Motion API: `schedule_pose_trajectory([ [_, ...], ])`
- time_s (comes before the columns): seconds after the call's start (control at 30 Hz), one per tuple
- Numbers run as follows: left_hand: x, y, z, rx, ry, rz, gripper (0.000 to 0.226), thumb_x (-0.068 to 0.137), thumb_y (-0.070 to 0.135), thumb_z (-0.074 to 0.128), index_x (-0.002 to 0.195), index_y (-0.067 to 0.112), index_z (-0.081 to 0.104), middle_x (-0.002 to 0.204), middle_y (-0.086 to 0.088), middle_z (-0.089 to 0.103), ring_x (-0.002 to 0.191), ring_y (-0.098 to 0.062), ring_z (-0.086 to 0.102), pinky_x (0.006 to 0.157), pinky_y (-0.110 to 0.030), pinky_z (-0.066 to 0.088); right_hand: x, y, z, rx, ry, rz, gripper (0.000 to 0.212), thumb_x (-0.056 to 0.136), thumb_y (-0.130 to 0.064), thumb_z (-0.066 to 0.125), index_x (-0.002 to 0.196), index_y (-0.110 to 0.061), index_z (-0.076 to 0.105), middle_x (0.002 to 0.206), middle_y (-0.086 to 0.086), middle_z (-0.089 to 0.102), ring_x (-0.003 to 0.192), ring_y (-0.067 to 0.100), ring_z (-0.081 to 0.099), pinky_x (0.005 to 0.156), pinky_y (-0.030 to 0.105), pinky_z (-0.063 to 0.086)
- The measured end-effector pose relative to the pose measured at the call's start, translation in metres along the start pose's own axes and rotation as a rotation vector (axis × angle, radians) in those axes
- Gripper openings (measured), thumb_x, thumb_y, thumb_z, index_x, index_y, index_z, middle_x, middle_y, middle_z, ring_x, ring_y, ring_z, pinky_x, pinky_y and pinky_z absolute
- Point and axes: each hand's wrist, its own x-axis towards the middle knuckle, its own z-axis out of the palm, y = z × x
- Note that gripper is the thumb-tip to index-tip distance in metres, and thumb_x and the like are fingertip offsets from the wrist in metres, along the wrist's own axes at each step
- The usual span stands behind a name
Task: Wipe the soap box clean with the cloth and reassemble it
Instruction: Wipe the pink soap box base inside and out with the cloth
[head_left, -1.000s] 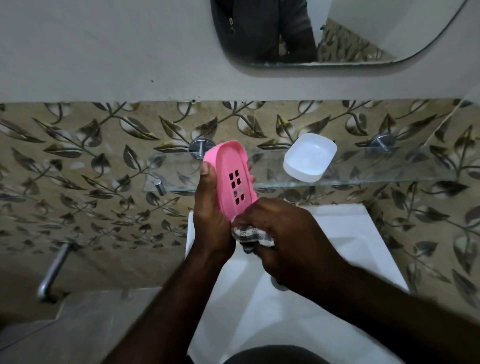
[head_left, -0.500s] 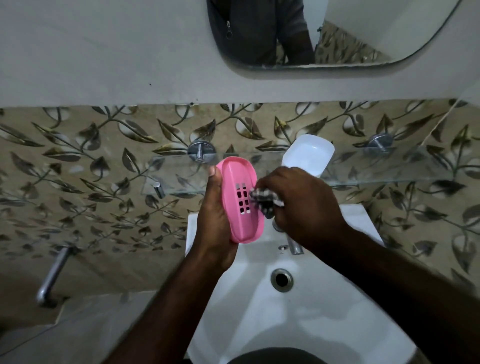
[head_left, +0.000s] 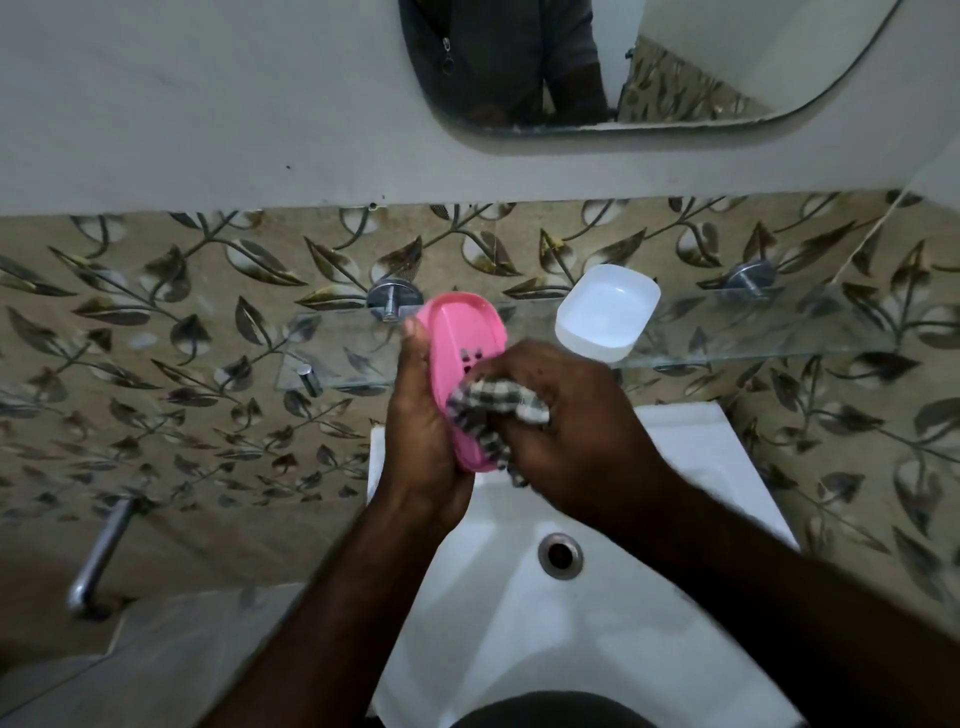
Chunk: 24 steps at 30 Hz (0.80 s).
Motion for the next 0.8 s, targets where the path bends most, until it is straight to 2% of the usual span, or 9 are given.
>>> schedule_pose_trajectory([
  [0.17,-0.007,-0.006,-0.005,-0.014,-0.073,-0.022,0.06,0.09,0.059,0.032,0.112,0.014,0.064,0.1,-0.01,0.075,0.09,-0.022,0.072,0.081,-0.04,0.057,0.01,0.014,0.004,-0.092,0.179,0.106,0.027,0.08,-0.011,0.064,0.106,-0.012,0.071,0.102,0.001,0.07,0.092,0.018,0.066,0.082,0.035,0.053],
  [0.23,-0.007,-0.004,-0.008,-0.049,-0.045,-0.042,0.062,0.083,0.063,0.036,0.11,0.015,0.063,0.098,-0.011,0.075,0.088,-0.024,0.072,0.083,-0.045,0.055,-0.001,0.013,0.009,-0.097,0.157,0.093,0.025,0.081,-0.014,0.064,0.105,-0.014,0.069,0.1,0.001,0.069,0.089,0.017,0.065,0.079,0.034,0.054],
  [0.33,-0.003,-0.006,-0.012,-0.11,0.019,-0.049,0.073,0.086,0.066,0.036,0.122,0.007,0.059,0.106,-0.017,0.069,0.095,-0.029,0.067,0.083,-0.041,0.055,-0.023,0.001,0.019,-0.062,0.02,0.058,0.025,0.08,-0.025,0.067,0.104,-0.022,0.069,0.099,-0.003,0.067,0.089,0.014,0.063,0.076,0.029,0.052],
  [0.43,-0.001,-0.008,-0.009,-0.115,0.03,-0.061,0.078,0.088,0.066,0.037,0.124,0.001,0.058,0.102,-0.019,0.066,0.092,-0.028,0.065,0.082,-0.039,0.054,-0.023,0.0,0.02,-0.088,0.007,-0.031,0.026,0.075,-0.017,0.072,0.1,-0.025,0.067,0.095,-0.002,0.066,0.086,0.019,0.065,0.07,0.036,0.054],
  [0.5,0.001,-0.01,-0.005,-0.1,-0.006,-0.091,0.074,0.09,0.064,0.037,0.117,0.0,0.064,0.099,-0.018,0.07,0.091,-0.027,0.069,0.079,-0.038,0.057,-0.011,0.004,0.015,-0.074,0.037,-0.06,0.027,0.074,-0.009,0.071,0.099,-0.018,0.07,0.093,0.002,0.066,0.084,0.021,0.064,0.072,0.035,0.053],
  [0.6,-0.001,-0.018,0.0,-0.052,-0.089,-0.12,0.061,0.097,0.055,0.032,0.097,0.012,0.076,0.095,-0.012,0.075,0.086,-0.021,0.073,0.068,-0.031,0.059,0.01,0.009,0.005,-0.126,0.137,-0.027,0.023,0.079,-0.01,0.07,0.102,-0.013,0.071,0.097,0.003,0.068,0.086,0.018,0.064,0.076,0.032,0.052],
  [0.7,-0.006,-0.024,0.002,0.005,-0.103,-0.066,0.051,0.097,0.05,0.032,0.11,0.016,0.068,0.099,-0.007,0.075,0.088,-0.019,0.072,0.07,-0.031,0.059,0.024,0.014,0.002,-0.141,0.201,0.057,0.016,0.087,-0.024,0.07,0.101,-0.016,0.07,0.097,-0.001,0.07,0.087,0.016,0.065,0.077,0.037,0.053],
  [0.8,-0.009,-0.024,-0.002,0.063,-0.078,0.02,0.054,0.091,0.053,0.035,0.12,0.016,0.063,0.107,-0.008,0.074,0.096,-0.021,0.071,0.078,-0.034,0.058,0.025,0.024,0.002,-0.124,0.221,0.167,0.013,0.09,-0.032,0.067,0.092,-0.019,0.067,0.085,-0.008,0.069,0.08,0.012,0.065,0.073,0.034,0.053],
])
